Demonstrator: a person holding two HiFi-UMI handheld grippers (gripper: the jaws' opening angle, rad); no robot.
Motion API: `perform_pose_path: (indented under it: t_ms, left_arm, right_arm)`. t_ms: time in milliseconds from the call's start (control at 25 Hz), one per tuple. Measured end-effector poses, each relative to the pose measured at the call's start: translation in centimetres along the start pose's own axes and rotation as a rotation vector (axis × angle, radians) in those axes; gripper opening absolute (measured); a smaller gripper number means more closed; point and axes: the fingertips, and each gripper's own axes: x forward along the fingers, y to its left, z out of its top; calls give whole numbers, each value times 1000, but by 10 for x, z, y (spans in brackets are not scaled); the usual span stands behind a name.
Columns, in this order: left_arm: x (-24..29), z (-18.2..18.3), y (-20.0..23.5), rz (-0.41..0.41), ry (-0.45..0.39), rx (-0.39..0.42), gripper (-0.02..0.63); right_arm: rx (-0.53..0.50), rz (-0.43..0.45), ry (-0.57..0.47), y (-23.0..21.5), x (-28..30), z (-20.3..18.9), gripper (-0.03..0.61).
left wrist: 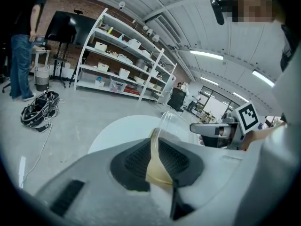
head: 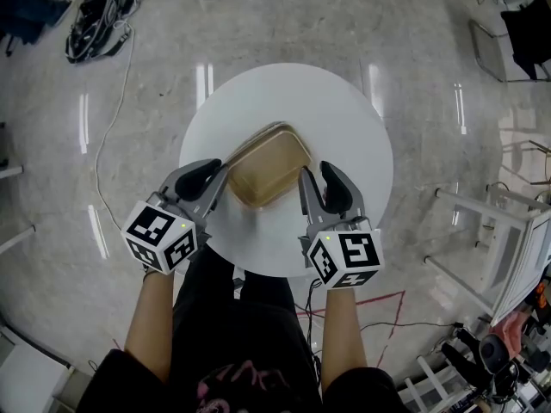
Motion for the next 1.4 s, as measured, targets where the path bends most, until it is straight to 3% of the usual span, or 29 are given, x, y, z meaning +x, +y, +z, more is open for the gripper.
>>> perform_pose_path:
  t_ms: [1400]
  left_arm:
    - [-36, 62, -58, 3, -122, 92, 46]
  right_arm:
    - [-44, -4, -162, 13, -66, 73, 140]
